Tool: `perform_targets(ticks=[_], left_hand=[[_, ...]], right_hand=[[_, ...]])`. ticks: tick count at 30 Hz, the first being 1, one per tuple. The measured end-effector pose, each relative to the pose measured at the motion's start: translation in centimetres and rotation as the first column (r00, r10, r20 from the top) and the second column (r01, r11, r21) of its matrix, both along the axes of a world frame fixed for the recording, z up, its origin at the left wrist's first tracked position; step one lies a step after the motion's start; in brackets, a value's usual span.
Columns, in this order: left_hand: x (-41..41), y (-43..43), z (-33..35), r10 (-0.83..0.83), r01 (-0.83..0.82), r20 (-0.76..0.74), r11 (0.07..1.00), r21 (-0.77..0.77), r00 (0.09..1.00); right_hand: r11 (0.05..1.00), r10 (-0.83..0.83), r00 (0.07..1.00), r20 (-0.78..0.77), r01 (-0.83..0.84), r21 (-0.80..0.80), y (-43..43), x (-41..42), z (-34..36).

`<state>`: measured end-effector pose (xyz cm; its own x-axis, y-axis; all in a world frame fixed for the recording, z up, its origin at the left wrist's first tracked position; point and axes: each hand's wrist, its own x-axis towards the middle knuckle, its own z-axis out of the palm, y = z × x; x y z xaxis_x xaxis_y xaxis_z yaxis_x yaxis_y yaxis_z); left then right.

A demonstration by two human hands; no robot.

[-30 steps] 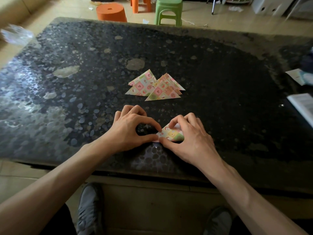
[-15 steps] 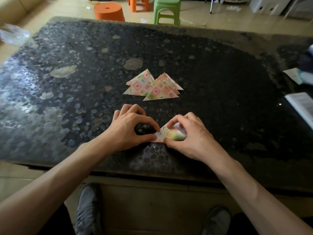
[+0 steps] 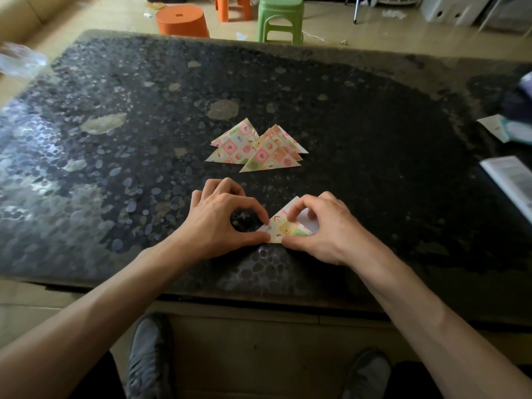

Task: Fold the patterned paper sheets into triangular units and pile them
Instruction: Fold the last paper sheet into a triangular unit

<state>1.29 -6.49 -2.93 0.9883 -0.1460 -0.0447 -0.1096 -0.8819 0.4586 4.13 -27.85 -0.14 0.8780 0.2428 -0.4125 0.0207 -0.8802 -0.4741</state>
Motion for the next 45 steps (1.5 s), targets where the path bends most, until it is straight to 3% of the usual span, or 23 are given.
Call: perform_targets(ticks=[6, 12, 24, 42, 45], left_hand=[[-0.2, -1.6, -0.1, 0.090, -0.090, 0.024, 0.996, 0.020, 0.996], [0.5, -1.8, 0.7, 0.094, -0.090, -0.045, 0.992, 0.083, 0.995], [0.8, -2.3, 1.4, 0.105, -0.092, -0.096, 0.988, 0.123, 0.990], [1.0, -2.5, 1.1, 0.119, -0.104, -0.124, 0.987, 0.123, 0.985], [0.6, -3.0, 0.5, 0.150, -0.140, -0.063, 0.980, 0.138, 0.987]], right_hand=[[0.999, -0.033, 0.998, -0.051, 0.032, -0.025, 0.3, 0.4, 0.6], [0.999, -0.036, 0.991, -0.131, 0.038, 0.012, -0.3, 1.0, 1.2], [0.991, -0.053, 0.988, -0.142, 0.034, -0.131, -0.9, 1.7, 2.0], [0.990, -0.019, 0.994, -0.106, 0.004, -0.139, -1.6, 2.0, 1.6], [0.988, -0.005, 0.995, -0.100, -0.011, -0.152, -1.6, 2.0, 1.5]])
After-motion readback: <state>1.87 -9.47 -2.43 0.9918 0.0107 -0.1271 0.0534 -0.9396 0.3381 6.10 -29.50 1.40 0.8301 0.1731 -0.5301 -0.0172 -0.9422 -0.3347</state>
